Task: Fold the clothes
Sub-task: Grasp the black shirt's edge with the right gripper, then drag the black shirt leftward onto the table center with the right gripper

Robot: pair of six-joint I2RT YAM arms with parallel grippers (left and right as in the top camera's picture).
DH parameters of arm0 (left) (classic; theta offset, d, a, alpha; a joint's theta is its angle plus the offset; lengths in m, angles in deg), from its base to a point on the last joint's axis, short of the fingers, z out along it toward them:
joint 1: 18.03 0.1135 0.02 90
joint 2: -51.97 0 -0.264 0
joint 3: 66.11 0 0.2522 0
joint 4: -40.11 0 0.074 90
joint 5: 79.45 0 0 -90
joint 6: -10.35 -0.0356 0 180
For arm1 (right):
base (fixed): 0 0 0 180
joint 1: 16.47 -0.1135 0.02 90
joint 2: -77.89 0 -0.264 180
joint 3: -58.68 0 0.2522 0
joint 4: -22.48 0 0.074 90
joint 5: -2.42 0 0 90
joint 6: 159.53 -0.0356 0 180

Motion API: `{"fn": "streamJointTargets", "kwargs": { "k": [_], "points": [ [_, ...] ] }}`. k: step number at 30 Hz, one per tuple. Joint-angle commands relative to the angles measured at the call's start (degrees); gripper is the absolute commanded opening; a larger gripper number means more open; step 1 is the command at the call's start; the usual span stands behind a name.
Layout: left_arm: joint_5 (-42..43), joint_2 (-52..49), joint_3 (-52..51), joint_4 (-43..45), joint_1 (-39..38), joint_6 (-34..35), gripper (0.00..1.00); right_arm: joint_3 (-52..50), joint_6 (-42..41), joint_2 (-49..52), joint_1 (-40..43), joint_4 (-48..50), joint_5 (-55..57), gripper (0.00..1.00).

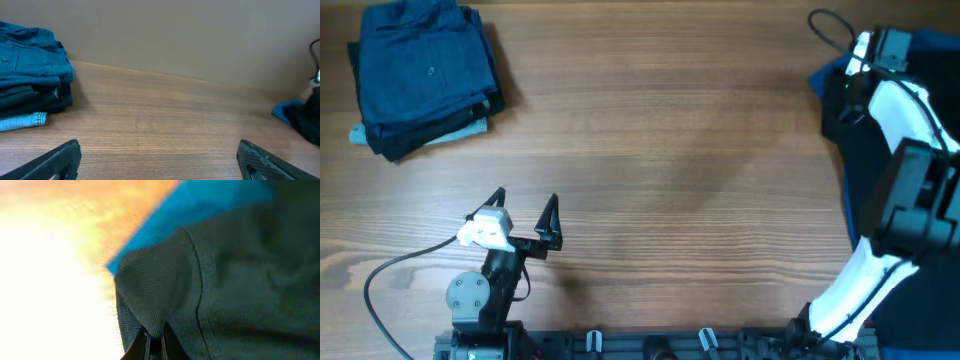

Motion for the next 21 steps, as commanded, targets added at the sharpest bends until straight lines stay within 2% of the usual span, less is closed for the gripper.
{"fn": "streamJointTargets", "kwargs": {
  "k": [1, 5, 10, 11, 14, 21],
  "points": [
    [-0.5, 0.5, -0.2, -0.4, 0.3, -1.3, 1.0, 1.0, -3.0, -9.2, -0.4, 0.5, -9.1, 0.04],
    [-0.5, 0.5, -0.2, -0.4, 0.3, -1.3, 1.0, 1.0, -5.9, -16.0, -0.7, 0.5, -18.3, 0.04],
    [-0.5, 0.5, -0.2, -0.4, 0.3, -1.3, 1.0, 1.0, -7.5, -17.1, -2.1, -1.1, -20.4, 0.04],
    [-0.5, 0.5, -0.2, -0.4, 0.3, -1.3, 1.0, 1.0, -7.5, -17.0, -3.2, -0.7, -27.1, 0.04],
    [-0.5, 0.5, -0.2, -0.4, 0.3, -1.3, 1.0, 1.0, -10.4, -17.0, -6.7, 0.0, -32.3, 0.04],
    [-0.5, 0.5, -0.2, -0.4, 0.3, -1.3, 1.0, 1.0, -13.3, -17.0, -27.6, 0.9, -32.5, 0.04]
  ]
}}
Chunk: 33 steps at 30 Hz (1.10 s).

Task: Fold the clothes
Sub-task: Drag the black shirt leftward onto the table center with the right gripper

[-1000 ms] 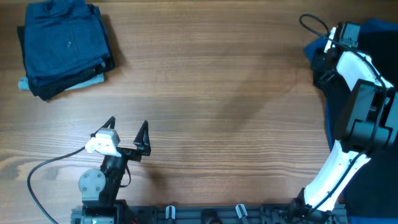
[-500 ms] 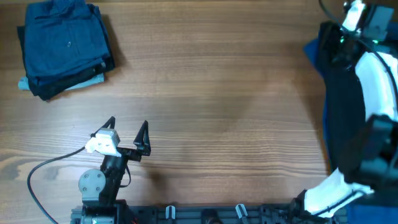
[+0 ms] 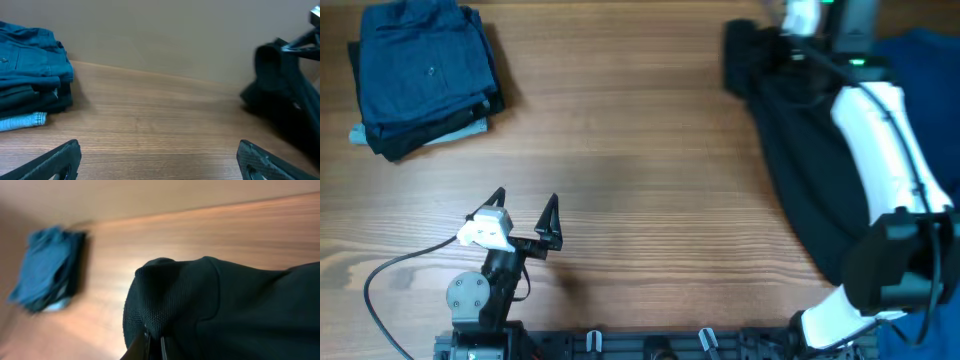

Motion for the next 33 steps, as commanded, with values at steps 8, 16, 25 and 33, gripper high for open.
{"fn": "streamJointTargets", "kwargs": {
  "k": [8, 16, 25, 33],
  "points": [
    [-0.5, 0.5, -0.2, -0.4, 0.3, -1.3, 1.0, 1.0, -8.4, 3.3, -29.4, 2.5, -0.6, 0.09],
    [-0.5, 0.5, -0.2, -0.4, 0.3, -1.3, 1.0, 1.0, -8.1, 3.9, -31.8, 1.1, 4.4, 0.47],
    [-0.5, 0.5, -0.2, -0.4, 0.3, -1.3, 1.0, 1.8, -14.7, -13.7, -20.1, -26.0, 32.3, 0.81],
    [0.4, 0.5, -0.2, 0.1, 0.3, -0.3, 1.0, 1.0, -24.6, -17.6, -18.0, -47.3, 32.6, 1.0]
  ]
}}
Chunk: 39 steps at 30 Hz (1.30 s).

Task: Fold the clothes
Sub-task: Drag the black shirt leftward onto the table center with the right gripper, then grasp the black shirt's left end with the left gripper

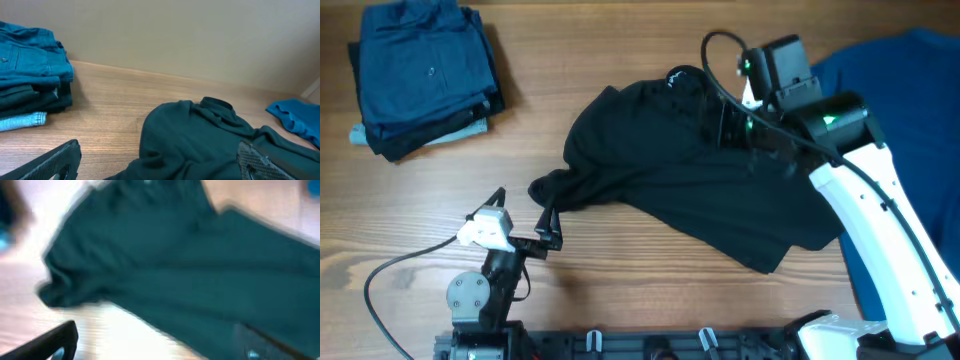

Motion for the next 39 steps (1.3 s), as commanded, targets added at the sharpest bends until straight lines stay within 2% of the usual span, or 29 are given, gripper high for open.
{"fn": "streamJointTargets", "kwargs": {
  "k": [1, 4, 6, 9, 13, 15, 18, 20, 23, 25, 27, 28, 29, 31, 32, 33, 35, 37, 39],
  "points": [
    [4.5, 0.4, -0.2, 1.2, 0.3, 3.0, 1.0, -0.4, -13.1, -0.4, 0.0, -8.7, 5.1, 1.0],
    [12.0, 0.4, -0.2, 2.4, 0.3, 12.8, 1.0, -0.4, -31.1, -3.6, 0.0, -17.4, 10.2, 1.0],
    [13.2, 0.4, -0.2, 2.5, 0.3, 18.5, 1.0, -0.4, -37.4, -6.8, 0.0, -21.5, 10.2, 1.0],
    [13.0, 0.4, -0.2, 3.8, 0.3, 19.5, 1.0, -0.4, -36.8, -10.1, 0.0, -22.9, 9.3, 1.0],
    [13.0, 0.4, -0.1, 4.5, 0.3, 29.7, 0.99, -1.4, -30.0, -11.0, 0.0, -22.9, 6.5, 1.0],
    [13.0, -0.4, 1.5, 3.0, 0.3, 32.7, 1.0, -3.5, -31.4, -10.7, 0.0, -22.8, 6.6, 1.0],
    [13.0, -4.5, 8.0, -1.8, 0.3, 31.2, 0.99, -7.2, -37.0, -10.6, 0.0, -21.9, 8.8, 1.0],
    [13.0, -10.7, 16.4, -6.9, 0.3, 26.0, 0.99, -9.1, -39.2, -10.6, 0.0, -19.8, 10.0, 1.0],
    [10.9, -25.8, 32.9, -21.6, 0.3, 18.6, 1.0, -9.7, -39.6, -10.1, 0.0, -17.8, 10.2, 1.0],
    [11.4, -36.6, 43.0, -32.7, 0.3, 12.8, 1.0, -9.7, -43.4, -10.0, 0.0, -19.6, 10.2, 1.0],
    [13.7, -45.4, 50.1, -40.7, 0.3, 12.2, 1.0, -9.8, -46.8, -10.0, 0.1, -22.3, 10.4, 1.0],
    [17.4, -49.8, 52.5, -44.5, 0.3, 12.6, 1.0, -10.0, -48.1, -10.0, 0.3, -22.9, 10.6, 1.0],
    [21.7, -53.0, 53.2, -45.2, 0.3, 10.7, 1.0, -10.5, -48.2, -10.1, 0.5, -22.8, 10.7, 1.0],
    [24.2, -57.1, 53.2, -44.2, 0.3, 11.0, 1.0, -12.1, -48.1, -10.0, 1.2, -21.8, 10.6, 1.0],
    [23.5, -59.3, 53.2, -44.4, 0.3, 11.9, 1.0, -13.5, -48.1, -10.0, 2.0, -21.3, 10.6, 1.0],
    [18.1, -62.0, 53.8, -46.8, 0.4, 18.9, 1.0, -14.6, -48.0, -10.0, 2.8, -20.8, 10.6, 1.0],
    [0.2, -65.7, 57.0, -54.6, 0.1, 27.6, 0.99, -17.0, -48.0, -10.0, 4.4, -19.6, 10.6, 1.0],
    [-17.2, -68.8, 61.0, -62.5, -0.9, 32.9, 0.99, -18.7, -48.0, -10.0, 5.3, -18.4, 10.6, 1.0],
    [-17.9, -70.2, 61.6, -60.1, -1.5, 33.3, 1.0, -19.9, -48.1, -10.0, 5.3, -16.8, 10.5, 1.0]
  ]
}}
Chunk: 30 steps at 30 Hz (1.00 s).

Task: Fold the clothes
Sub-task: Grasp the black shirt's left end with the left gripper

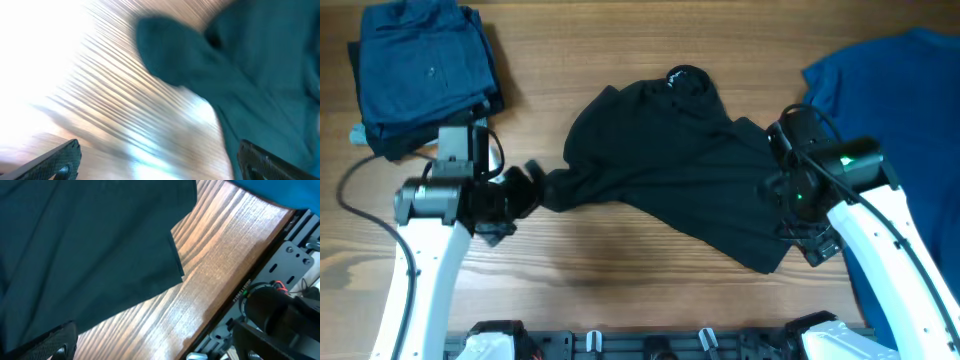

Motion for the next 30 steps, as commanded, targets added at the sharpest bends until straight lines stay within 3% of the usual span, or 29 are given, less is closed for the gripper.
{"fn": "streamJointTargets", "kwargs": {
  "k": [1, 2, 3, 6, 17, 30],
  "points": [
    [-13.2, -2.4, 3.2, 3.1, -0.9, 6.8, 1.0, -1.9, -1.2, 0.3, 0.3, 1.6, 1.0, 1.0],
    [-12.2, -2.9, 3.1, 3.3, -0.9, 6.8, 1.0, -2.4, -1.2, 0.3, 0.3, 2.1, 0.7, 1.0],
    [-12.2, -3.8, 3.0, 3.8, -0.9, 7.0, 0.87, -3.2, -1.2, 0.3, 0.3, 2.2, -0.1, 1.0],
    [-10.1, -9.1, 3.0, 4.5, -0.9, 10.3, 0.81, -5.7, -1.3, 0.3, 0.3, 3.7, -0.9, 1.0],
    [-8.9, -29.5, 3.0, 13.4, 1.9, 10.2, 0.79, -7.5, 2.4, 0.3, 0.3, 5.0, -2.3, 1.0],
    [-4.2, -36.2, 3.0, 17.9, -0.4, 7.0, 0.7, -7.5, 3.2, 0.3, 0.3, 3.9, -3.4, 1.0]
  ]
}}
